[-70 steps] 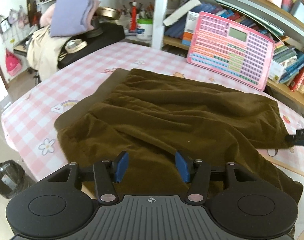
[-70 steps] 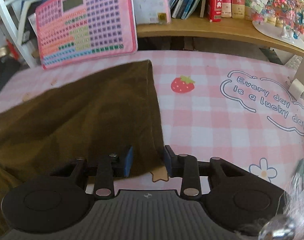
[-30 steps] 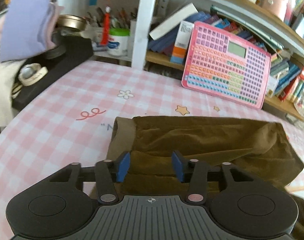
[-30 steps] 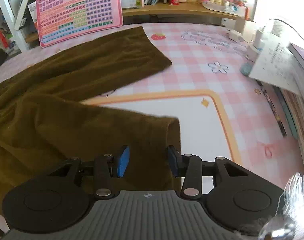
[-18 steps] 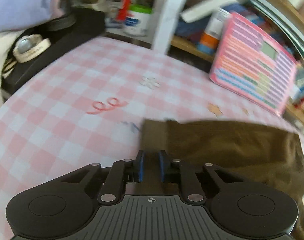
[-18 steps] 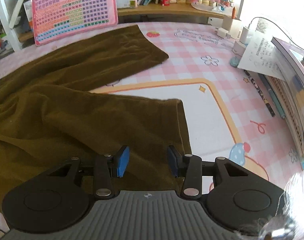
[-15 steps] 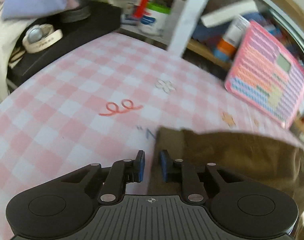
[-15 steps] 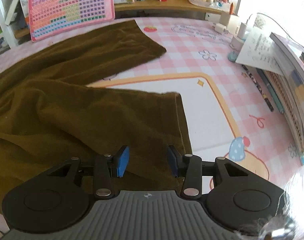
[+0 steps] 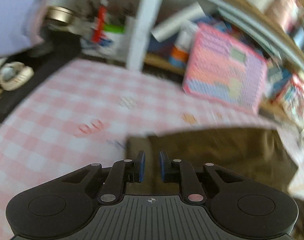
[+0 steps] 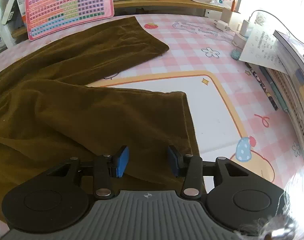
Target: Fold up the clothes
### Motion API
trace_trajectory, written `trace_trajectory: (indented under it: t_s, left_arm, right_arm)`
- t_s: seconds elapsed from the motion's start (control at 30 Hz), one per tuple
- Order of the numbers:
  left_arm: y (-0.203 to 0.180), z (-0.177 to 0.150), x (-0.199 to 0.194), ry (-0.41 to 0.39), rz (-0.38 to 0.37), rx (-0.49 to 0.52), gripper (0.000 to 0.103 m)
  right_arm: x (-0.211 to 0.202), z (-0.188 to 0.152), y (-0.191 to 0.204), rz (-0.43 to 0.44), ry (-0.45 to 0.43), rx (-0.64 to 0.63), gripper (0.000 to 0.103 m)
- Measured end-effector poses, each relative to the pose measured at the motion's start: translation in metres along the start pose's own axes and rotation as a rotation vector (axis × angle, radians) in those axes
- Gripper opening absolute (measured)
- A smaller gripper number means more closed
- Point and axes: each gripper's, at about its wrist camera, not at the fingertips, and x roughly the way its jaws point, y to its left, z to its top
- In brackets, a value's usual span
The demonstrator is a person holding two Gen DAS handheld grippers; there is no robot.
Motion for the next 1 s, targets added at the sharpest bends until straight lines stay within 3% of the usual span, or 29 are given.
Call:
trace_trajectory:
  t_s: [0.07,0.2,0.37,0.5,0.63,0.77,0.87,1.0]
  left_arm:
    - [-0.005,-0.006,0.013,0.037,0.017,0.012,0.017]
    - [0.004,0.003,0.026,0.014,0.038,-0.048,0.019]
    - [0.003,0.018,0.044,-0.004,0.139,-0.044,0.019]
    - [0.006,0.020,0.044,-0.004,0.154,-0.052,0.019]
    - [0.007,0.016,0.023,-0.028,0.137,-0.064,0.020]
    - [0.006,-0.003,-0.017,-0.078,0.058,-0.075,0.020]
    - [0.000,-0.026,-0.038,-0.056,-0.004,-0.054,0.020]
    - [-0.009,-0.059,-0.053,-0.010,-0.009,0.017,0.020]
  right_arm:
    - [0.000,0.000,0.001,0.002,-0.002,-0.005,0.041]
    - [-0.001,-0.001,-0.002,-0.005,0.003,-0.001,0.041]
    - [-0.001,-0.003,-0.010,-0.015,0.005,0.017,0.042]
    - [0.000,-0.004,-0.014,-0.025,0.008,0.025,0.042]
    - [-0.004,-0.001,-0.018,-0.023,-0.020,0.040,0.042]
    - [-0.011,0.008,-0.016,0.008,-0.071,0.041,0.042]
    - [-0.007,0.012,-0.012,0.034,-0.065,0.030,0.042]
    - [-0.005,0.012,-0.016,0.038,-0.077,0.056,0.040]
